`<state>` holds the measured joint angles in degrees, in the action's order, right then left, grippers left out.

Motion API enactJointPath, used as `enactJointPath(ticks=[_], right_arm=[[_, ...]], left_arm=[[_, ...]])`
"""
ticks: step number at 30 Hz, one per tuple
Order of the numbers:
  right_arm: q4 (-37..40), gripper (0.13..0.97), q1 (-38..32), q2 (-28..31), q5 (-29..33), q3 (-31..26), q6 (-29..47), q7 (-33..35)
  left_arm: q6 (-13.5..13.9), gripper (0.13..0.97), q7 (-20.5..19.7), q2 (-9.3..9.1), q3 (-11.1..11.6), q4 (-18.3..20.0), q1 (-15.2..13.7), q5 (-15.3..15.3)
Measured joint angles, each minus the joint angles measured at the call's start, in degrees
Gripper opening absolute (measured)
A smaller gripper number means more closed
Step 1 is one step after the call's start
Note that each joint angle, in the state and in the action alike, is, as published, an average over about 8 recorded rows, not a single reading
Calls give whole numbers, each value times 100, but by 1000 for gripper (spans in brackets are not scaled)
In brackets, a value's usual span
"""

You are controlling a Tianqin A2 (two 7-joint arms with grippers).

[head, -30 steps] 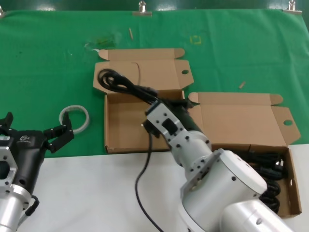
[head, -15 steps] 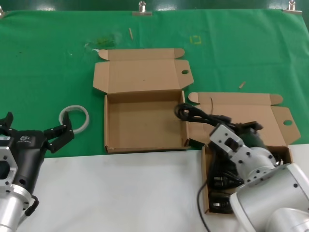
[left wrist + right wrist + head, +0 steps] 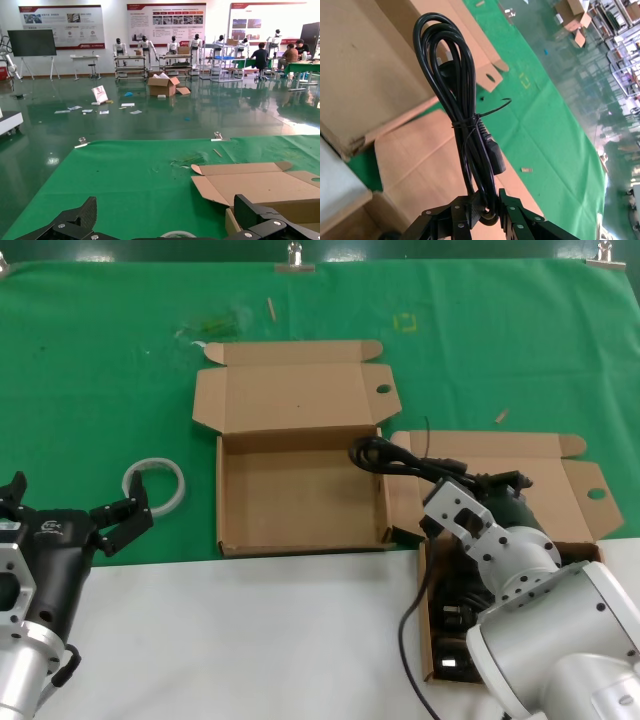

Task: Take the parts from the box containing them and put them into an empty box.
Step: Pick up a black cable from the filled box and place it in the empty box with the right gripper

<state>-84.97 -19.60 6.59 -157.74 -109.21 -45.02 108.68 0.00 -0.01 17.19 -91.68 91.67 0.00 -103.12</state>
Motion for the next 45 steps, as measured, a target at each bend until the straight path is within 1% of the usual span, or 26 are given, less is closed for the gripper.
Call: enactJointPath(ticks=[5,9,12,24,28,31,34,45], right_arm=[[149,185,-173,0,0,-253,115,-243],[334,185,-412,9,0,-701,271,-735],[475,185,-664,21,0,-1224,407,-1336],[765,185,-1905,77,0,-3791,863,-4231],[750,185,-2191,109,0,-4401,923,-4936],[723,185,-2292,145,0,-4639,933,-5228],[683,185,-2327,198,0,-4761,905,-5381],[358,185,-2220,460,0,-4848,558,-5514]], left_arm=[[0,965,0,0,0,0,0,0],[0,965,0,0,0,0,0,0],[0,965,0,0,0,0,0,0],[0,965,0,0,0,0,0,0],[0,965,0,0,0,0,0,0],[0,965,0,0,0,0,0,0],[0,965,0,0,0,0,0,0],[0,965,0,0,0,0,0,0]])
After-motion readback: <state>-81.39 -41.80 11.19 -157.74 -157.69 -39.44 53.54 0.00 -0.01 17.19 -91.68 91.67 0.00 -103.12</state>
